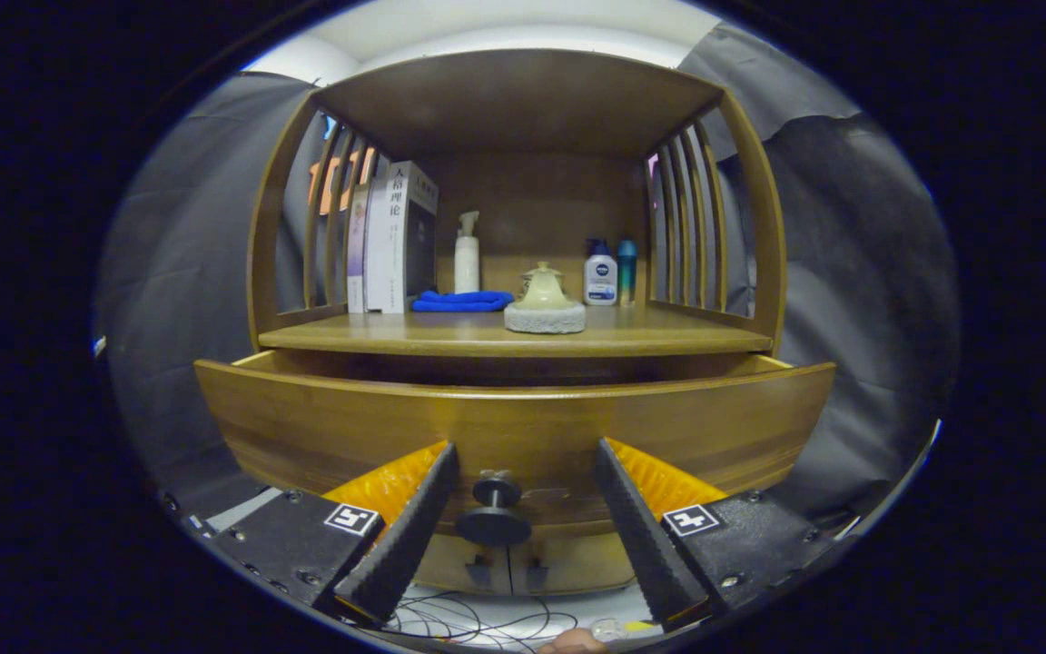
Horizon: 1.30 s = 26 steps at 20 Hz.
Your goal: Pull open the drawer, take out the items inside it, and place them on the countertop above the cabinet.
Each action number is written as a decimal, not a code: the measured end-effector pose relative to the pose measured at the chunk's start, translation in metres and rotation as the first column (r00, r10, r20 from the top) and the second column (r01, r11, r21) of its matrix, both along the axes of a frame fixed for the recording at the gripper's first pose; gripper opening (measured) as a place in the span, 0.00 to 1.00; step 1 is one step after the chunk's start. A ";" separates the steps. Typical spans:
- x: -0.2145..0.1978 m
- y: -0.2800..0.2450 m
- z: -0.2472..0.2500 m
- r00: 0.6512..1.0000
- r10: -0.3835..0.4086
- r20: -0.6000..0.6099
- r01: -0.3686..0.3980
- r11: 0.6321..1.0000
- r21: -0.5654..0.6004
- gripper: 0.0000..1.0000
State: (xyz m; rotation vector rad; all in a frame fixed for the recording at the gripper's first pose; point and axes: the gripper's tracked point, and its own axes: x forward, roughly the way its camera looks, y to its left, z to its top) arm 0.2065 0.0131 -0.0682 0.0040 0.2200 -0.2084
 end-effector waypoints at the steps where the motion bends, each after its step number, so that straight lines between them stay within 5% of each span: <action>1: 0.003 -0.002 -0.004 1.000 -0.002 -0.018 0.002 1.000 -0.006 0.99; 16: 0.060 -0.013 -0.007 0.999 -0.007 -0.049 0.008 1.000 0.014 0.99; 26: 0.057 -0.009 -0.012 0.998 -0.025 -0.055 0.027 0.999 0.024 1.00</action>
